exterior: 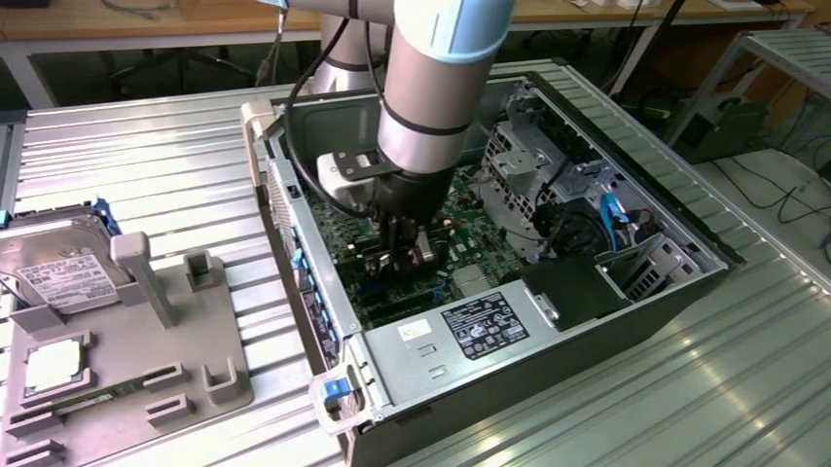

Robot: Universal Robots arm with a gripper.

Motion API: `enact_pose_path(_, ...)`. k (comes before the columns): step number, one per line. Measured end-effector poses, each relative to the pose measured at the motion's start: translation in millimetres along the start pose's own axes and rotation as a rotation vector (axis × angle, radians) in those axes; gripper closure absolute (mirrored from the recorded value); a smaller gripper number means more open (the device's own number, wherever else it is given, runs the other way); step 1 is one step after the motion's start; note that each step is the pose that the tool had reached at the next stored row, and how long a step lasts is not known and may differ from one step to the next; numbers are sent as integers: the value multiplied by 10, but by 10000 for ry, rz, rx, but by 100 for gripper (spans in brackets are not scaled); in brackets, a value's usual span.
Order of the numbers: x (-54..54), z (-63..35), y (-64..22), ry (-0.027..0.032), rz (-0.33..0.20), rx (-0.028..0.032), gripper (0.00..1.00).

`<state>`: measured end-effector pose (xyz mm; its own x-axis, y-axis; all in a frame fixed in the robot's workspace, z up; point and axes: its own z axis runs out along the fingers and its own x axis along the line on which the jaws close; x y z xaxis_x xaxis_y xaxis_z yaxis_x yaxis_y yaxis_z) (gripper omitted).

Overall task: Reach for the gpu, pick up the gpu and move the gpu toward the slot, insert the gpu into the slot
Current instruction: 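Insert the gpu into the slot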

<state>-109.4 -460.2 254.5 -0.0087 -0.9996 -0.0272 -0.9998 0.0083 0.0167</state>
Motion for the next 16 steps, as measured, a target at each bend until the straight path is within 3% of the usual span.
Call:
enact_pose_path(8, -15, -397, 4, 2, -1, 6, 65)
enact_pose_path(10, -15, -397, 4, -2, -1, 8, 66)
enact_pose_path(14, -15, -398, 4, -1, -1, 7, 89)
enact_pose_path(16, -15, -398, 4, -1, -2, 8, 89)
